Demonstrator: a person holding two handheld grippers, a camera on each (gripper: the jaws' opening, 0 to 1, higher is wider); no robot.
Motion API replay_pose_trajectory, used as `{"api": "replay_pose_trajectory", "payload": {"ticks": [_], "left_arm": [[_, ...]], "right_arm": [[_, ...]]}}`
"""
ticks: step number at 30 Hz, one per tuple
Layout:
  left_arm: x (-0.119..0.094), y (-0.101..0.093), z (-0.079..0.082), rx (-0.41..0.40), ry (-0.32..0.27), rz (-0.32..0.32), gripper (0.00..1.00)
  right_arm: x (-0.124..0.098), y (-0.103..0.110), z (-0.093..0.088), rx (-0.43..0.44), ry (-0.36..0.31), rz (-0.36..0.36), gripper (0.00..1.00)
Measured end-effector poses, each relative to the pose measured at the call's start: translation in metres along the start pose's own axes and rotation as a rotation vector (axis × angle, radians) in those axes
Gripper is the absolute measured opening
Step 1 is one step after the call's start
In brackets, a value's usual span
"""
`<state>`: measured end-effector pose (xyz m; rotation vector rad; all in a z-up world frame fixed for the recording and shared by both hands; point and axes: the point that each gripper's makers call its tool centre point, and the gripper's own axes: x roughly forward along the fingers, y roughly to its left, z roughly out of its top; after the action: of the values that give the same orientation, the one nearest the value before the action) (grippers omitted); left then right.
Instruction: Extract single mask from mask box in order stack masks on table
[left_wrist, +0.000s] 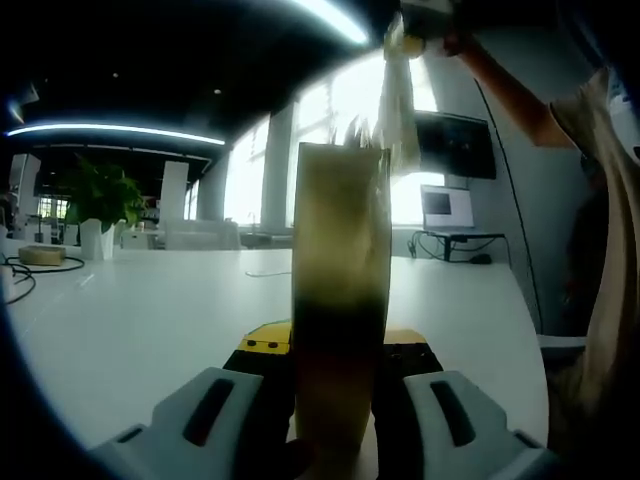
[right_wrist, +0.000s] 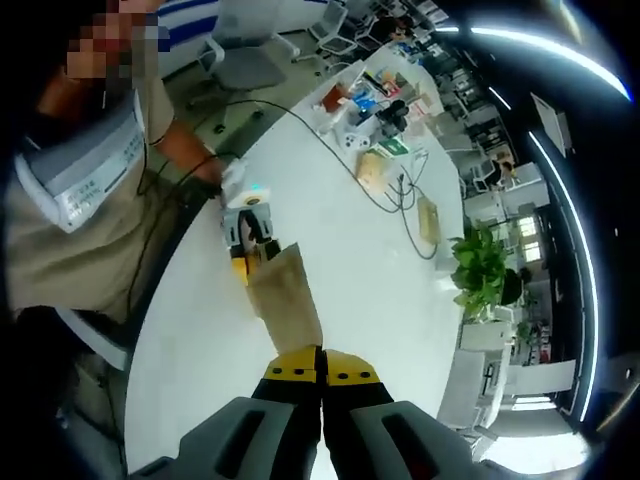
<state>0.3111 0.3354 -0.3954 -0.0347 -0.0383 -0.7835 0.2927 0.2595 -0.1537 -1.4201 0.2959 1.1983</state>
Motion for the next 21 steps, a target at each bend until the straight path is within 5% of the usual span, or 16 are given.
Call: {"api": "replay_pose_trajectory", "payload": {"ticks": [21], "left_arm": [[0.001, 0.0, -0.001, 0.003, 0.004, 0.003, 0.19]], "right_arm": [[0.024, 0.042, -0.078, 0.14, 0.1, 0.048, 0.0]]}}
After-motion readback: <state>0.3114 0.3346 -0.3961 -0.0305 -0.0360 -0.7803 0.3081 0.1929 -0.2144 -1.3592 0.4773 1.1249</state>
